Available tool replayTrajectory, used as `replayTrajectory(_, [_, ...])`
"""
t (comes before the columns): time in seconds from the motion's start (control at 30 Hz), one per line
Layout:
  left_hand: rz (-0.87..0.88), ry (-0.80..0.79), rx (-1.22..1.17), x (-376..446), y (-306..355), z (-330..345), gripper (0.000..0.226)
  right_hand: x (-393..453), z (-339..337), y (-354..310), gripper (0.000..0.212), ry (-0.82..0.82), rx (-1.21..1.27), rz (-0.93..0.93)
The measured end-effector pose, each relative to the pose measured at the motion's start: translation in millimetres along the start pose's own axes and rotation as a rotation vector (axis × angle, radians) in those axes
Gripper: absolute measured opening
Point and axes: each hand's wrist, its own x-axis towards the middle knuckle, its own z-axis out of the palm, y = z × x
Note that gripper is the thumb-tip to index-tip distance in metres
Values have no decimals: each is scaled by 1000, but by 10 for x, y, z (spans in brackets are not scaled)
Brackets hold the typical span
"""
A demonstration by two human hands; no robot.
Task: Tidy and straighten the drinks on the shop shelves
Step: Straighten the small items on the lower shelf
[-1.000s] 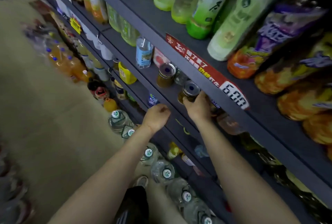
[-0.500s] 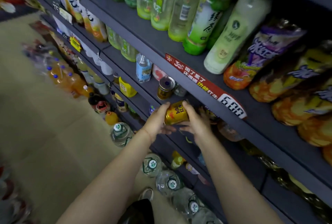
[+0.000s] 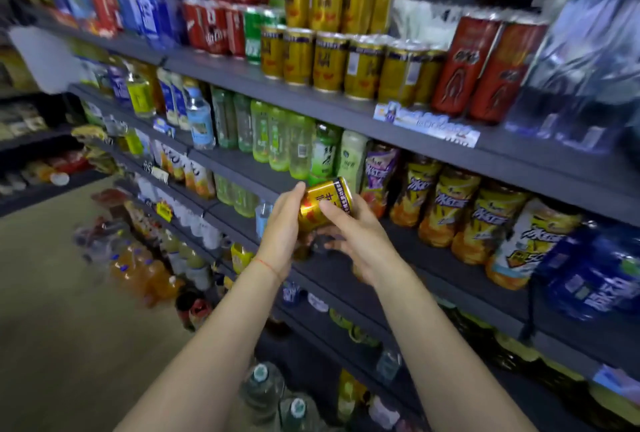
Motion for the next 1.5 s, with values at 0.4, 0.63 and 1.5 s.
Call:
replayTrajectory(0.4, [496,-88,214,632,1421,243,50,397,289,-1685,71,347,-397,-746])
replayTrajectory(0.63, [953,20,858,1494,1827,112,56,1304,308,-2343,85,617,-609,-796])
replayTrajectory(1.5, [1419,-29,1209,2394,1727,277,56,2265,288,-2598,75,845,-916,-444])
